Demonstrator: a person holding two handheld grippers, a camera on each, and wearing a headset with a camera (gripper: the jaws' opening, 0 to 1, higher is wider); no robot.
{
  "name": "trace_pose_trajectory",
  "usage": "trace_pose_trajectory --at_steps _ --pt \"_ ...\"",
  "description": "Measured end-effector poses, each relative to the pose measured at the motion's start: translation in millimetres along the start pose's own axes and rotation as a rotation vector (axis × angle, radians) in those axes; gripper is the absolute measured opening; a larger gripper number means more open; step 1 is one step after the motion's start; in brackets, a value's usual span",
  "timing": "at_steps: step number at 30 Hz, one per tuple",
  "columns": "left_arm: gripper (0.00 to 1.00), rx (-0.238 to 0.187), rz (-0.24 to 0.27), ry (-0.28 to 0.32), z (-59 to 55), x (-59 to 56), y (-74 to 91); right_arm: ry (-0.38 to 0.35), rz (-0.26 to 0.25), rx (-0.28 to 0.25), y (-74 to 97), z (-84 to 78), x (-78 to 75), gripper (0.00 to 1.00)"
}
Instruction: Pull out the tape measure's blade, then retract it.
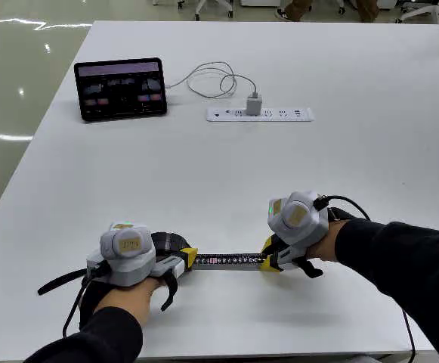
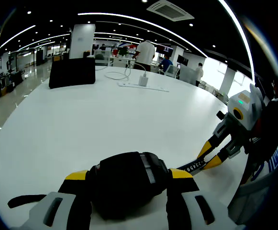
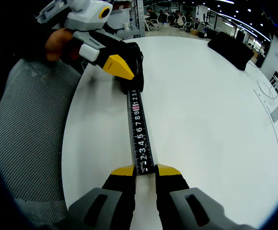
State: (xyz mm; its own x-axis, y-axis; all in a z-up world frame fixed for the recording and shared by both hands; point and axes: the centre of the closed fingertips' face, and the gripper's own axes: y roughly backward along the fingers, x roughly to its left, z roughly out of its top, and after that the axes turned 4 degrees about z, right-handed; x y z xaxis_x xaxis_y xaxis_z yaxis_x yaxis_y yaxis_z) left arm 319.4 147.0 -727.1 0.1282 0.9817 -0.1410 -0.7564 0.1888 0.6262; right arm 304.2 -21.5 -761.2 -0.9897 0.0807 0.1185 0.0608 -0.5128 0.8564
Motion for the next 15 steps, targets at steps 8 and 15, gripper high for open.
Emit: trace_pose_trajectory --at_steps 8,15 --pt "0.59 0.001 -0.001 0.002 -0.1 -0.1 -0.2 -0.008 -0.001 -0.026 -2.2 4.6 0.6 0.11" --pt "0.59 0.001 -0.001 0.001 0.0 0.2 -0.5 -0.007 -0.008 -0.035 -3.1 8.4 0.6 0.11"
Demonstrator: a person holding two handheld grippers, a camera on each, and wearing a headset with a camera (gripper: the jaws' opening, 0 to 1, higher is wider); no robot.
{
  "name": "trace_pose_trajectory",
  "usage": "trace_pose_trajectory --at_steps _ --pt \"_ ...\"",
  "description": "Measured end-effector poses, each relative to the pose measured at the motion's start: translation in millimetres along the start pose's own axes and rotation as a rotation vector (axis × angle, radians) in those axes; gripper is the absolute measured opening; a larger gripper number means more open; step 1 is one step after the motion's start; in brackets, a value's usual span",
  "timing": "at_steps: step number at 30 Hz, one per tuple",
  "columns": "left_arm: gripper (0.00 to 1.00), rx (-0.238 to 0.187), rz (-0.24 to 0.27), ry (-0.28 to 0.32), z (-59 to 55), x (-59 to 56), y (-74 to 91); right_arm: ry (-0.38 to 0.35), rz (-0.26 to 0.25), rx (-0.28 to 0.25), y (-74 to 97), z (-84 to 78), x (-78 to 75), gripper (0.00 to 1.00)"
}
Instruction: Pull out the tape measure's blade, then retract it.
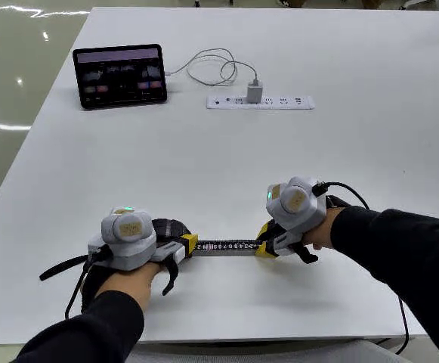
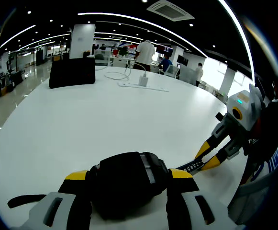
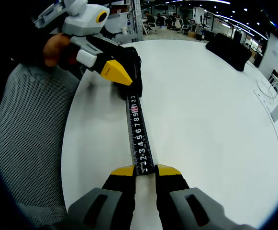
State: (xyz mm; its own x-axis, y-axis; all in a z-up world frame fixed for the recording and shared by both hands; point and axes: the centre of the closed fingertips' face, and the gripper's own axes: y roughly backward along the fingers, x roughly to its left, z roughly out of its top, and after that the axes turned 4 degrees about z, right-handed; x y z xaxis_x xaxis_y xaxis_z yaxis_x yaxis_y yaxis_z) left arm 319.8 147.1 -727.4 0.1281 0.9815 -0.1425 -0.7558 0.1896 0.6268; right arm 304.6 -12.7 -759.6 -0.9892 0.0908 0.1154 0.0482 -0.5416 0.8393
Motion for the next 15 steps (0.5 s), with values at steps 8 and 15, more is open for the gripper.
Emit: trace_pose_trajectory --at_steps 8,15 --pt "0.59 -0.001 0.000 -0.001 0.1 0.0 -0.1 0.009 -0.005 -0.002 -1.1 2.8 -0.4 0.11" --pt "0.59 -0.001 0.000 0.001 0.2 -0.3 0.3 -0.005 -0.012 -0.008 -2.3 5.3 -0.4 0.11"
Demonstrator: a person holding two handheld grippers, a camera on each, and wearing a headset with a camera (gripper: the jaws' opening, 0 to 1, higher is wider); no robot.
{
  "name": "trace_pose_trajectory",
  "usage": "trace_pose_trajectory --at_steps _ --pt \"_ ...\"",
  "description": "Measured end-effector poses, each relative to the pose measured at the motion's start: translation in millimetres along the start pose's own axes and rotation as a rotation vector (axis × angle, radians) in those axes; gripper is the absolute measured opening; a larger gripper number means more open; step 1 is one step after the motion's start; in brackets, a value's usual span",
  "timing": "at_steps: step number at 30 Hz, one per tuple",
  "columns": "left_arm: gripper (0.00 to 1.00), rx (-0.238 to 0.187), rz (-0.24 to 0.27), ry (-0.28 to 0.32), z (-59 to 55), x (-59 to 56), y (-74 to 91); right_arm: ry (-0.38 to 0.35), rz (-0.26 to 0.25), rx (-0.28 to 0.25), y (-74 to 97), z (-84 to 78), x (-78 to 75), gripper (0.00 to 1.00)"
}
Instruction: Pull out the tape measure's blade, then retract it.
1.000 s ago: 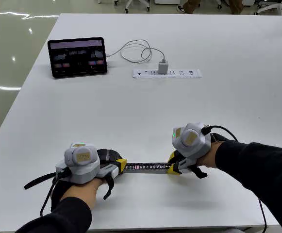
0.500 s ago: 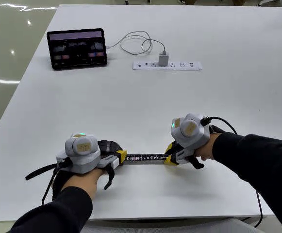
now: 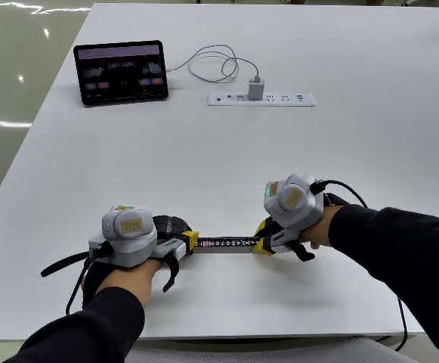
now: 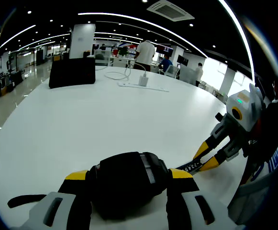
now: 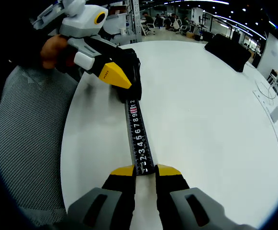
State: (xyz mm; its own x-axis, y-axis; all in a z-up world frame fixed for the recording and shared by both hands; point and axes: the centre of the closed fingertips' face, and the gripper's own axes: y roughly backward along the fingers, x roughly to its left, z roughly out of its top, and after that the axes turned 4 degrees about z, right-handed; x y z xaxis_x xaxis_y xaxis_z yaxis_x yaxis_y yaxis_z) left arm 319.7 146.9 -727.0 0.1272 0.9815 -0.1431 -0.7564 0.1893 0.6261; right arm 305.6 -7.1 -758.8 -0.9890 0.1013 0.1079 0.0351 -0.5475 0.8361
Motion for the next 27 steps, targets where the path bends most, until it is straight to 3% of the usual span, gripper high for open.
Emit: trace_pose_trajectory --at_steps 12,27 --pt "0.59 0.000 -0.001 -0.001 0.0 -0.3 0.7 0.031 -0.003 0.001 -4.5 4.1 1.1 0.11" --pt "0.59 0.001 -0.002 -0.002 -0.2 -0.4 0.3 0.020 0.006 -0.016 -9.2 10.1 2.9 0.11"
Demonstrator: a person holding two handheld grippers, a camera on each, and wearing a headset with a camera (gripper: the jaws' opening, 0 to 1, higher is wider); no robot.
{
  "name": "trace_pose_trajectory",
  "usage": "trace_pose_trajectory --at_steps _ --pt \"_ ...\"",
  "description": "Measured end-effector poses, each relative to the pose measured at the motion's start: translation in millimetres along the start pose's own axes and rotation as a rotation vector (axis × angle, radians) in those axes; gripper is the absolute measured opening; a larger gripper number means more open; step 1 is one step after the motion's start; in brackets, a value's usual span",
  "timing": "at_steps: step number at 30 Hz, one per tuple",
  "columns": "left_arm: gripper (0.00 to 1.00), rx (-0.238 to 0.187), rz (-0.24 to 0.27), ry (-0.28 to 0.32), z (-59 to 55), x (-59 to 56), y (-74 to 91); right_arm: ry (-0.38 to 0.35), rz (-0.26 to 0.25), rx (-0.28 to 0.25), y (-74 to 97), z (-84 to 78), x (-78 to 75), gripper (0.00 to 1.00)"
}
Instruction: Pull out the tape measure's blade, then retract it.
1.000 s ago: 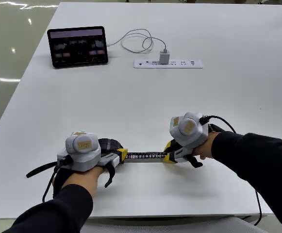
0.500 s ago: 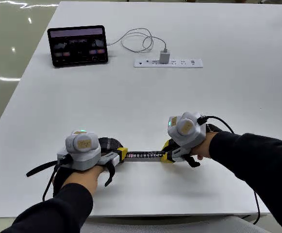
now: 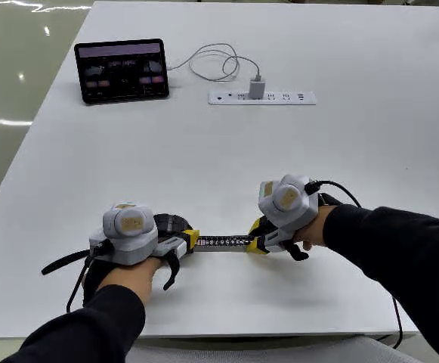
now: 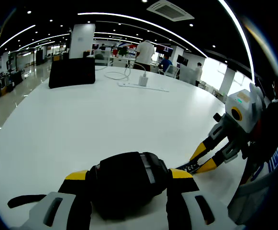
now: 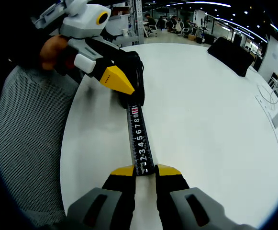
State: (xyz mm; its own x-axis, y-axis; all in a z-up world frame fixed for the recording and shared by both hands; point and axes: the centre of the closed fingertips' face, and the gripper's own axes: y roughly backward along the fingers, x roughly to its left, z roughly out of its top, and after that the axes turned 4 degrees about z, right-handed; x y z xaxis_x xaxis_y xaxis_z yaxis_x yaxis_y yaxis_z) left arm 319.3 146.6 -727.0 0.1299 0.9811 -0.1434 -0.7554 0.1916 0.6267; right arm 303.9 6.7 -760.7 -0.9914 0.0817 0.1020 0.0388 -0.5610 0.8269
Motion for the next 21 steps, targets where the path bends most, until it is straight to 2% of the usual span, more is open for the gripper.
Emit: trace_pose_trajectory --at_steps 21 --pt "0.59 0.004 -0.001 0.003 -0.1 -0.3 0.6 -0.005 0.001 -0.002 -5.4 8.2 -0.5 0.11"
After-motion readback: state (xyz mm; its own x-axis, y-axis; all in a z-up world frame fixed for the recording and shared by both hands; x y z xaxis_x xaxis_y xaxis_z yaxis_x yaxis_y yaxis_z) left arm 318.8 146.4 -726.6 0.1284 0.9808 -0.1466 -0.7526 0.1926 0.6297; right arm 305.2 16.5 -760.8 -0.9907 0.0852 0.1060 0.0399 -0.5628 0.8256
